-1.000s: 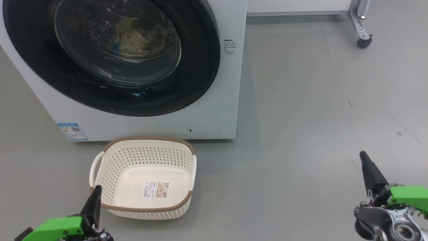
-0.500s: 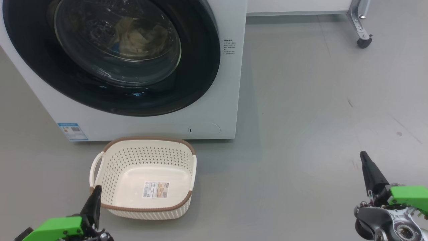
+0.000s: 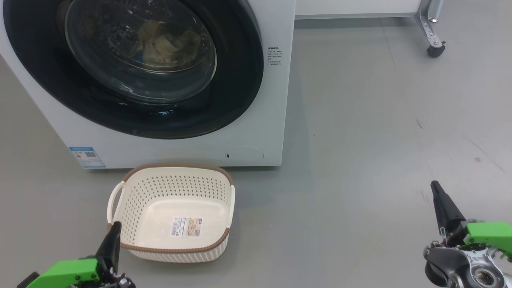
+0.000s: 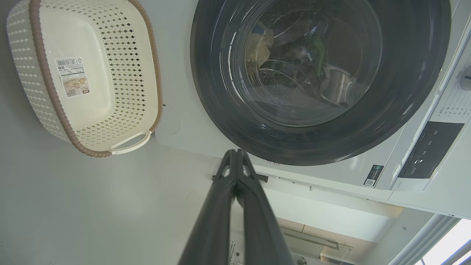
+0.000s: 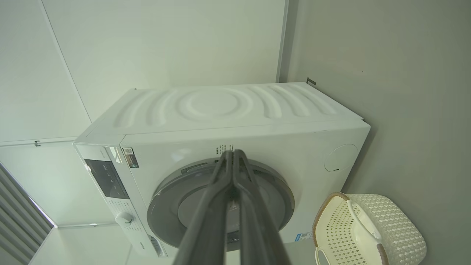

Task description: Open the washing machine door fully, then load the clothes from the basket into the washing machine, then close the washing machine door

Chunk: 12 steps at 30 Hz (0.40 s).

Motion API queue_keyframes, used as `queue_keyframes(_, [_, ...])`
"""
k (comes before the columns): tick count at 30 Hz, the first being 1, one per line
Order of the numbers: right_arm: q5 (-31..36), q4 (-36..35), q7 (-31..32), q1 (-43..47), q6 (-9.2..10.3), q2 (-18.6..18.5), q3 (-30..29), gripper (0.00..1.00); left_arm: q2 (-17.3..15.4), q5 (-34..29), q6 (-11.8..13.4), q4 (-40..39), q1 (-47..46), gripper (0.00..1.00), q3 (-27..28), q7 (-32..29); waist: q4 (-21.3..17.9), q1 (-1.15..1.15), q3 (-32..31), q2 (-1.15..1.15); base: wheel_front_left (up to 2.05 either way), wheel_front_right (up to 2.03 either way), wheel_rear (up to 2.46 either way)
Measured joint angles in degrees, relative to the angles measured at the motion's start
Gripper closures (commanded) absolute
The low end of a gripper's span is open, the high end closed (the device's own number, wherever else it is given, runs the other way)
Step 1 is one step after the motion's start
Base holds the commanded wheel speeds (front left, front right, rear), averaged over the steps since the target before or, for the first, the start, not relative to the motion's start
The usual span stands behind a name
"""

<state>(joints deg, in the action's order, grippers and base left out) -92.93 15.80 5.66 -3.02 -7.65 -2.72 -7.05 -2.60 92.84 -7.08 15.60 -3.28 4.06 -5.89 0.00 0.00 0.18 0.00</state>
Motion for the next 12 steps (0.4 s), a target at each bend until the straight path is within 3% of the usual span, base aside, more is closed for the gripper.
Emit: queue_keyframes(12, [0.18,0.01,0.26,0.00,0.00,0.02,-0.05,1.00,0.01,0.00,0.00,0.01,-0.01,1.00,0.10,0.00,0.00,0.00,0.00,0.00,0.00,0.00,0.00])
